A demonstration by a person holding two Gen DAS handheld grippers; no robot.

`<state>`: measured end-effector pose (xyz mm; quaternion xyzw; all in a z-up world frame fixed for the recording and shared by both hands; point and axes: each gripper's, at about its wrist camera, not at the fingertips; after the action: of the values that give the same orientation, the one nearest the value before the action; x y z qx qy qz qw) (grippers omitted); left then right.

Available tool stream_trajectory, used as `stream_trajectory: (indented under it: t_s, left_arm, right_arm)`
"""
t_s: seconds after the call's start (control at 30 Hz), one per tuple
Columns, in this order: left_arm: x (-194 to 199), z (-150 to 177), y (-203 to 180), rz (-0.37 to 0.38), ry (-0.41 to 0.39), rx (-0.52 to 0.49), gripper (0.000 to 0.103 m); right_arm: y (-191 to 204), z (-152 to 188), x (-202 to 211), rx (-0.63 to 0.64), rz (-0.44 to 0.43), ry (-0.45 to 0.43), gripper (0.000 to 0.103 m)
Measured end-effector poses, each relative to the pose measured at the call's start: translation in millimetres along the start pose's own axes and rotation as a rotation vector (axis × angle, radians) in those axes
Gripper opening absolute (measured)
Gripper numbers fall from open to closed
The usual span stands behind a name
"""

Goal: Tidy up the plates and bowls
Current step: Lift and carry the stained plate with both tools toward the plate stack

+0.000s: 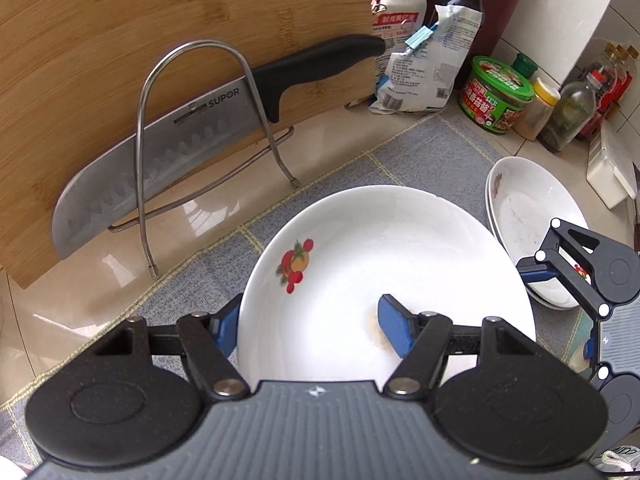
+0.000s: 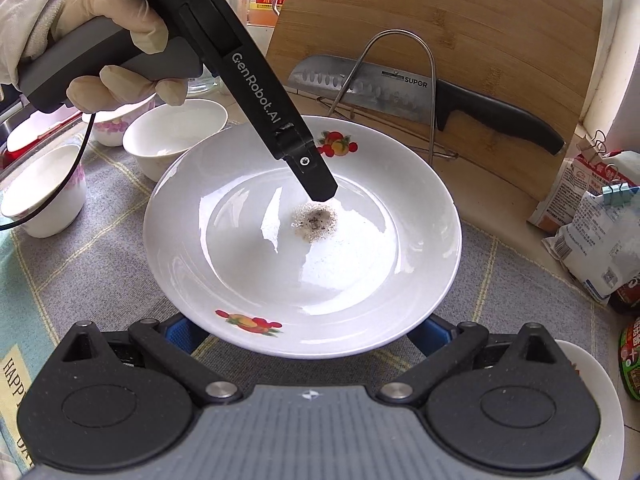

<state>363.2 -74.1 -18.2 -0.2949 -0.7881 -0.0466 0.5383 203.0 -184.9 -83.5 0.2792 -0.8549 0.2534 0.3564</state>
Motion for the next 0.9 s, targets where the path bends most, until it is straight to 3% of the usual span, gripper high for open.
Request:
stream_trajectory:
  t_s: [0.9]
  left_arm:
    - [-9.8,20.7,-110.2,0.061,0.001,-0.138,0.068]
  right_arm:
    - [-4.6,65.3,79.2,-0.085,0.1,0.016,0.103]
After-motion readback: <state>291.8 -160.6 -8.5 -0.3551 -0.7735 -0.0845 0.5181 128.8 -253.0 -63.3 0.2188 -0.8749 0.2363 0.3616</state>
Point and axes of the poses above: each gripper's, at about its wrist camera, not at the fingertips, and x roughly against the way its jaws point, y to its left, z to its underside, and after that the axes turned 15 degrees about x, right-handed
